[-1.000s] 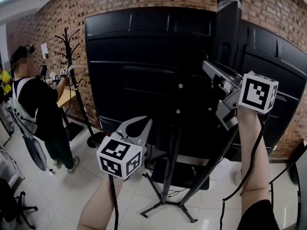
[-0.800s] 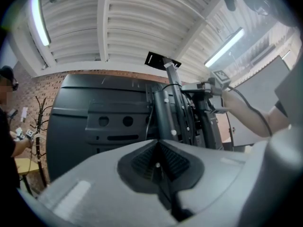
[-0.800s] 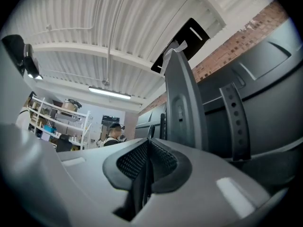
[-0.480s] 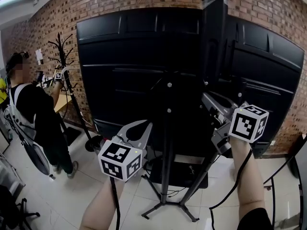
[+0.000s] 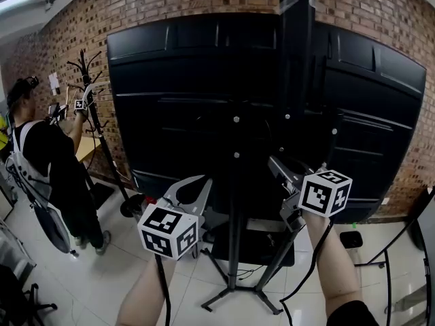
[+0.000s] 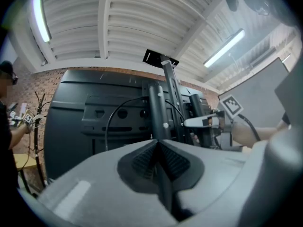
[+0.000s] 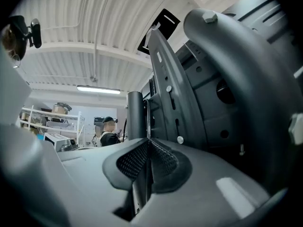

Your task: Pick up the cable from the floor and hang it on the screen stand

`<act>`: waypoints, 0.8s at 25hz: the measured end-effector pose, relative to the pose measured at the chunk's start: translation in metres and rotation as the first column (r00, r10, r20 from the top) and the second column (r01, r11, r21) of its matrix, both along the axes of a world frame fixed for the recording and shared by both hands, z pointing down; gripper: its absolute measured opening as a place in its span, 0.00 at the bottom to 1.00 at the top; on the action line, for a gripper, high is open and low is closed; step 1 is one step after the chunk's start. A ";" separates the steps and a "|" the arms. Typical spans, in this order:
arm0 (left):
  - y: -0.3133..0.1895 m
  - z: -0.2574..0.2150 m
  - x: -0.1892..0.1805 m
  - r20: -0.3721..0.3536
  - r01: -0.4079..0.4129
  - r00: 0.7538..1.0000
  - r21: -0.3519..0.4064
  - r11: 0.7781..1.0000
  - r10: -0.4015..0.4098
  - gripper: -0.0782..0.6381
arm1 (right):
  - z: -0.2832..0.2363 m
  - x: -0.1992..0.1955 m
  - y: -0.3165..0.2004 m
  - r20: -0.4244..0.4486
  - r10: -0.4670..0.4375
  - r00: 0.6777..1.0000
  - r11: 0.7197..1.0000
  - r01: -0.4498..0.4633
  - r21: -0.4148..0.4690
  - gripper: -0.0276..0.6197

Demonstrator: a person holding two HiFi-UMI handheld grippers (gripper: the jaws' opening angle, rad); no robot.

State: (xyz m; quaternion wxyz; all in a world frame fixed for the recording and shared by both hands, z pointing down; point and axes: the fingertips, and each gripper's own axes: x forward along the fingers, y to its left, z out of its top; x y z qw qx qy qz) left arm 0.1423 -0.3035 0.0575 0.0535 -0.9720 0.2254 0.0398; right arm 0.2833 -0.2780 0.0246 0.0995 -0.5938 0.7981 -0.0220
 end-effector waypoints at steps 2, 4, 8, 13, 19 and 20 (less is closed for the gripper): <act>0.003 0.004 -0.003 0.001 -0.001 1.000 0.000 1.000 0.001 0.12 | 0.005 -0.005 -0.002 0.009 -0.002 1.000 1.000 0.002 0.010 0.07; 0.006 0.010 -0.005 0.001 -0.002 1.000 0.001 1.000 0.002 0.12 | 0.008 -0.008 -0.004 -0.002 0.006 1.000 0.999 -0.006 0.032 0.07; 0.015 0.027 -0.009 -0.013 0.005 1.000 -0.008 1.000 -0.005 0.12 | 0.009 -0.010 -0.005 -0.027 0.045 0.999 0.993 -0.042 0.113 0.07; 0.023 0.053 -0.011 -0.010 0.026 1.000 -0.027 0.999 -0.026 0.12 | 0.008 -0.014 0.000 -0.032 0.080 0.996 0.977 -0.072 0.201 0.08; 0.035 0.072 -0.015 -0.004 0.044 0.999 -0.042 0.998 -0.045 0.12 | 0.011 -0.014 0.006 -0.039 0.125 0.991 0.953 -0.109 0.281 0.09; 0.036 0.074 -0.017 0.001 0.053 0.999 -0.041 0.998 -0.053 0.12 | 0.013 -0.014 0.007 -0.045 0.136 0.990 0.951 -0.118 0.287 0.09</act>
